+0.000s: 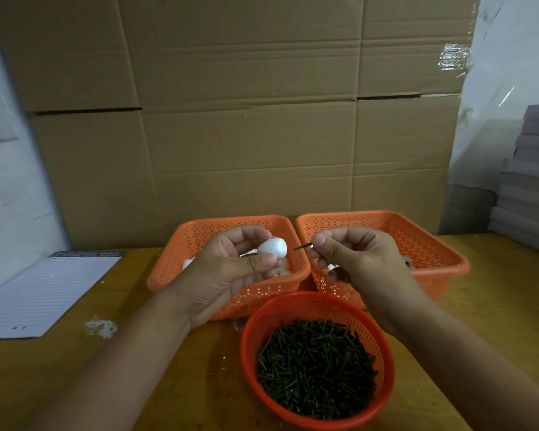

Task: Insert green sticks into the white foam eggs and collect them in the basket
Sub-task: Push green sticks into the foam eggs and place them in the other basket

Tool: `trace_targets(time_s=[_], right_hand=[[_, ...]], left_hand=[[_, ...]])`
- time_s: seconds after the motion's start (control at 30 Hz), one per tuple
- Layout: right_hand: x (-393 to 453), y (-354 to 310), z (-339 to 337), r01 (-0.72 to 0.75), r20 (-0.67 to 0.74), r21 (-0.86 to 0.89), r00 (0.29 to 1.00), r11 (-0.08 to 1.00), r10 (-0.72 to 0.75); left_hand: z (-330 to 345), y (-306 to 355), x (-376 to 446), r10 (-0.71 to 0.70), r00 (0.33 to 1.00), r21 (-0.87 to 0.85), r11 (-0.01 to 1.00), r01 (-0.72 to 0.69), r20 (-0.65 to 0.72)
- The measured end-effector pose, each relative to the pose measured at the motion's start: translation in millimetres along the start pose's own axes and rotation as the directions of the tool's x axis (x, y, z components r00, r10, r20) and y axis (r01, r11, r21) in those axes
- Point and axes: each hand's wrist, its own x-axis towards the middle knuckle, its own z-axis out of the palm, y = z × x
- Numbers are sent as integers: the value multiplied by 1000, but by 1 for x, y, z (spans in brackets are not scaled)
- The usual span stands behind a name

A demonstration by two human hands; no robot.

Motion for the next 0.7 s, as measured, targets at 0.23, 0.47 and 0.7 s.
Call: trace_targets(time_s=[0.23, 0.47, 0.7], right_hand=[[-1, 1, 1, 14, -36, -39, 999, 999, -15], [-1, 2, 1, 25, -28, -41, 999, 999, -26], [-1, 7, 3, 11, -7, -39, 1000, 999, -12]], left_hand=[[4, 0, -1, 13, 1000, 53, 999, -14, 9], [4, -1, 0, 8, 1000, 61, 998, -7, -11], [8, -2, -1, 3, 1000, 69, 998, -3, 5]])
